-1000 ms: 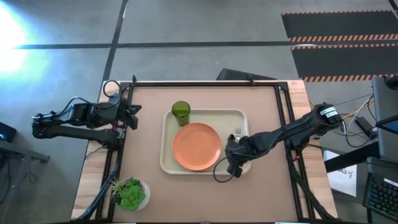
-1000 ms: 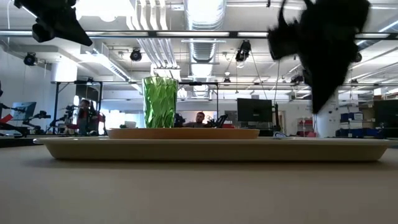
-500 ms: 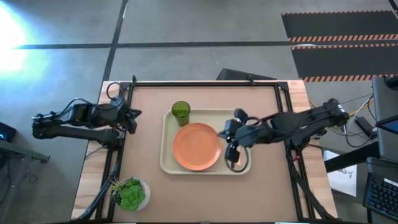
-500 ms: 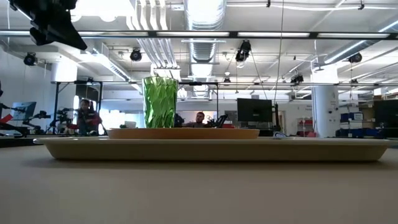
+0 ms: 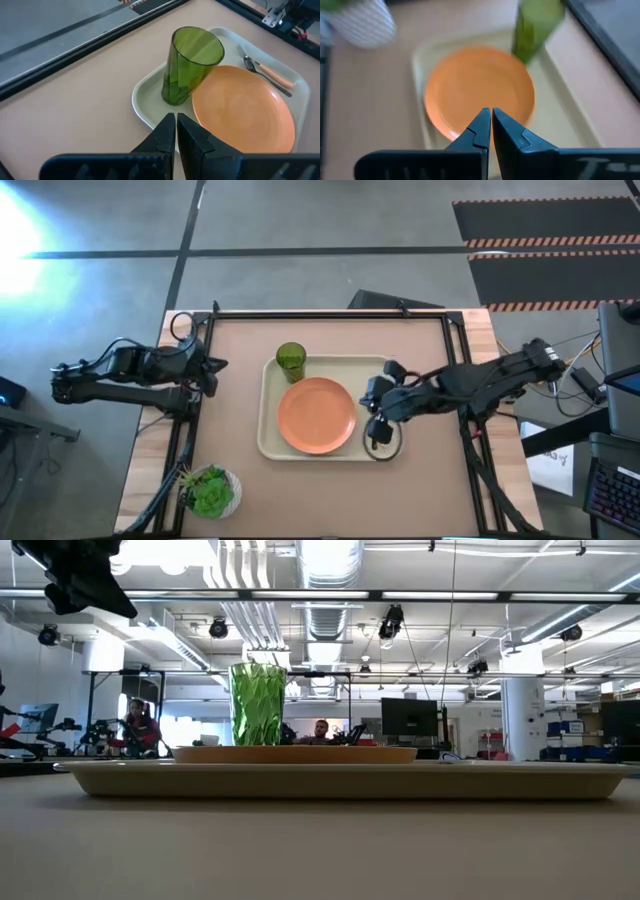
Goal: Pick and place plate/cup/fork/spoon on tray
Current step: Adjust the silverware on the white serving tray, then return to Home Position
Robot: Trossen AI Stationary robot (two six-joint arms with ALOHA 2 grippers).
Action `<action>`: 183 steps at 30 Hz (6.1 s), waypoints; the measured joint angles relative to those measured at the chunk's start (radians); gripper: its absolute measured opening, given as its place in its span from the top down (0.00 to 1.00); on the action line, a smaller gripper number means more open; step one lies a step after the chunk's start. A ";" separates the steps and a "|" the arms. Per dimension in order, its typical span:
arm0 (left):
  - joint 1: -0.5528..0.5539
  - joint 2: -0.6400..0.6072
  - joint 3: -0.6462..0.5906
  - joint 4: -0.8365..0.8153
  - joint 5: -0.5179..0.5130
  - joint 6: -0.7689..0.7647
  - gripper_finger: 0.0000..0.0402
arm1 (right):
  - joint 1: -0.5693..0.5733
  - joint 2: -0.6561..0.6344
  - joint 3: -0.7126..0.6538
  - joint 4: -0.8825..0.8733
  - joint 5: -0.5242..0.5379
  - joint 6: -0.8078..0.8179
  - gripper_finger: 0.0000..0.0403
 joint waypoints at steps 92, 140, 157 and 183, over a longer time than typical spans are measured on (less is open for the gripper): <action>0.000 -0.042 -0.005 0.035 -0.004 0.093 1.00 | -0.012 0.016 -0.904 0.711 -0.224 0.462 0.98; -0.001 -0.071 -0.055 0.126 0.005 0.348 1.00 | -0.065 -0.072 -0.539 0.539 -0.086 0.015 0.98; -0.001 -0.515 -0.244 0.364 0.205 0.513 1.00 | -0.185 -0.442 -0.560 0.535 -0.022 -0.302 0.98; 0.000 -0.531 -0.805 1.272 0.316 0.484 1.00 | -0.220 -0.610 -0.796 0.789 -0.033 -0.283 0.98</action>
